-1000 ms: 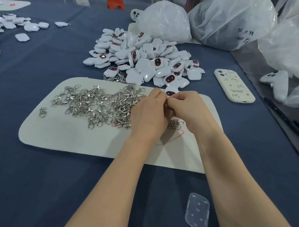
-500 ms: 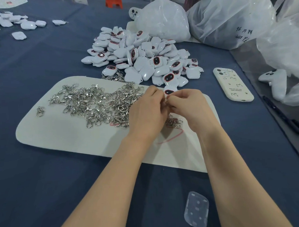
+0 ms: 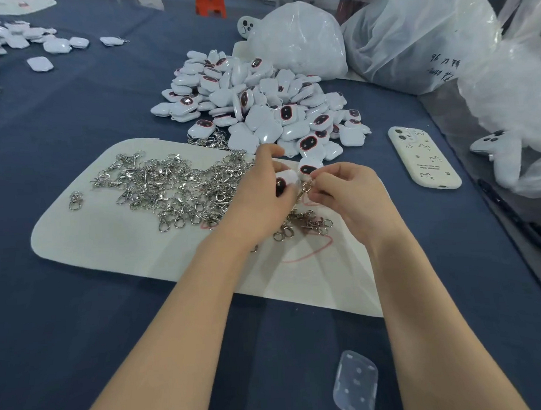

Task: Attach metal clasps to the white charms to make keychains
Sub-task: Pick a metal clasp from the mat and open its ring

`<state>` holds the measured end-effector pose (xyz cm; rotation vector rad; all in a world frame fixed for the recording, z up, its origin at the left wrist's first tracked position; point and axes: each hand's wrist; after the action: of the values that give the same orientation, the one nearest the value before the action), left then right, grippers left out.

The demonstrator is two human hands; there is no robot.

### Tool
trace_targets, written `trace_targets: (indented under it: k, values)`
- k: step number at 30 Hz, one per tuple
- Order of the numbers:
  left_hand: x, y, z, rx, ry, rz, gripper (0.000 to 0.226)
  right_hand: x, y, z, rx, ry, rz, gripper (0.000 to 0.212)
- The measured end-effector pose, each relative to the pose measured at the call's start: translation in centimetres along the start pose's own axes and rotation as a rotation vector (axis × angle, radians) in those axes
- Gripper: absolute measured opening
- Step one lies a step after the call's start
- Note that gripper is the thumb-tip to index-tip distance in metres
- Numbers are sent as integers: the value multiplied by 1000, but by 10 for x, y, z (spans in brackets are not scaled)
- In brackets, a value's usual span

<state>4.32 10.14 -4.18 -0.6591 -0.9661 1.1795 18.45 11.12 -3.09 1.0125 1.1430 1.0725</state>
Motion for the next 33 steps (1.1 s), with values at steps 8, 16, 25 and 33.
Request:
trace_targets:
  k: [8, 16, 25, 33]
  values:
    - [3, 3, 1, -158, -113, 43, 15, -2, 3, -1, -45, 14, 46, 10]
    - [0, 0, -4, -286, -98, 73, 11, -5, 6, -4, -119, 21, 97, 9]
    - [-2, 2, -5, -142, -57, 30, 24, -8, 9, -5, -214, -9, 137, 12]
    - [-3, 1, -6, -201, -110, 17, 29, -10, 11, -7, -260, 1, 153, 14]
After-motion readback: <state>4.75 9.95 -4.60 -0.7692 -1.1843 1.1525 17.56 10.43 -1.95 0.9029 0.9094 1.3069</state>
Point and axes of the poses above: each hand's wrist, its own x-axis towards the middle knuckle, its own z-axis out of the back of the hand, y = z × x, and after that the axes turned 5 degrees about -z, right-handed
